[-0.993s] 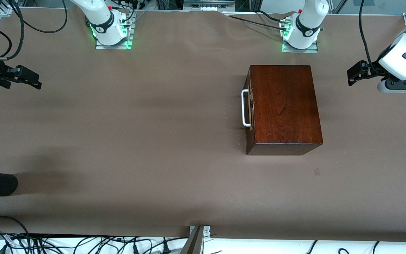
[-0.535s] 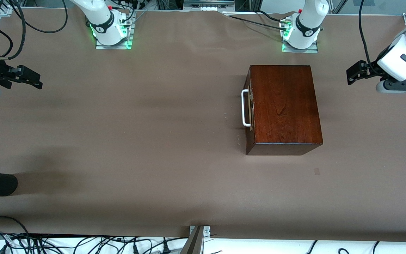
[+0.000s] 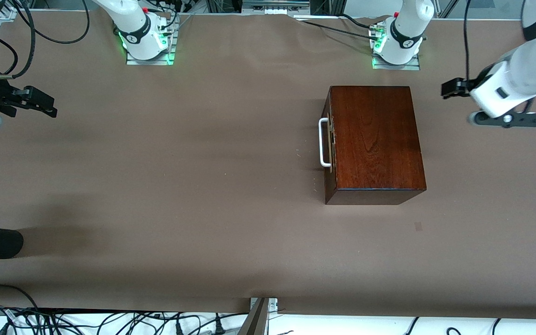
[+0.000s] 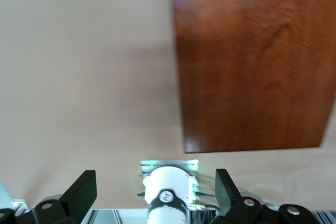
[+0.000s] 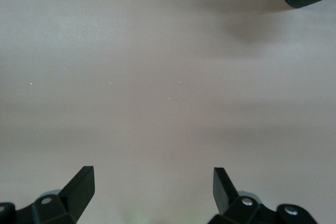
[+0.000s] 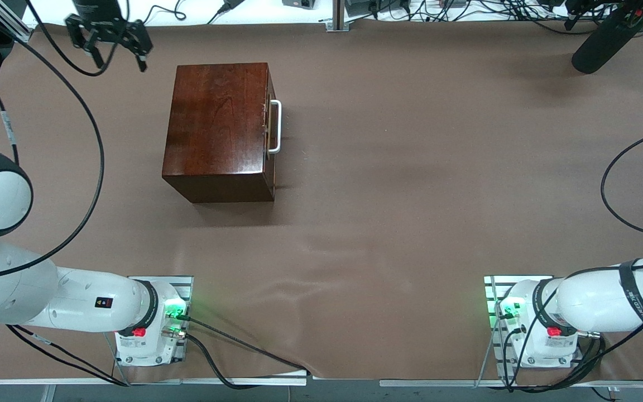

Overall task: Open drawer, take yellow block, close drawer
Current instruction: 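Move the left gripper to the white drawer handle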

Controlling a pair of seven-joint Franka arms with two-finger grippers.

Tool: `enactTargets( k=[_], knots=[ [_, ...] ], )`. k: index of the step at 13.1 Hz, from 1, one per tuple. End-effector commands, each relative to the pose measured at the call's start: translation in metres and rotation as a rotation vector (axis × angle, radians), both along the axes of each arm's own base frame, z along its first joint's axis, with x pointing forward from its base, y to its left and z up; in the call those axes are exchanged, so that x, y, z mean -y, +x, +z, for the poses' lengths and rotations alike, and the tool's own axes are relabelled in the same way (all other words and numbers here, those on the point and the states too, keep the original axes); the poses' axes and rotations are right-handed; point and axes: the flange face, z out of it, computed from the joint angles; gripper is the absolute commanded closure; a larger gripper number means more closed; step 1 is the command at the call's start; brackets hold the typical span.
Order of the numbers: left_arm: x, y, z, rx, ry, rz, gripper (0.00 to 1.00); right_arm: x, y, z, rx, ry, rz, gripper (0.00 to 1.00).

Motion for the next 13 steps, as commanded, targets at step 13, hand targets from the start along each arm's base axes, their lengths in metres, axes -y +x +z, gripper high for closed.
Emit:
enactTargets(
  k=[13],
  knots=[
    [0.352,0.002,-0.158,0.176,0.071,-0.071,0.0,0.005,0.006,0.003,0.009,-0.006,-0.017,0.0]
  ],
)
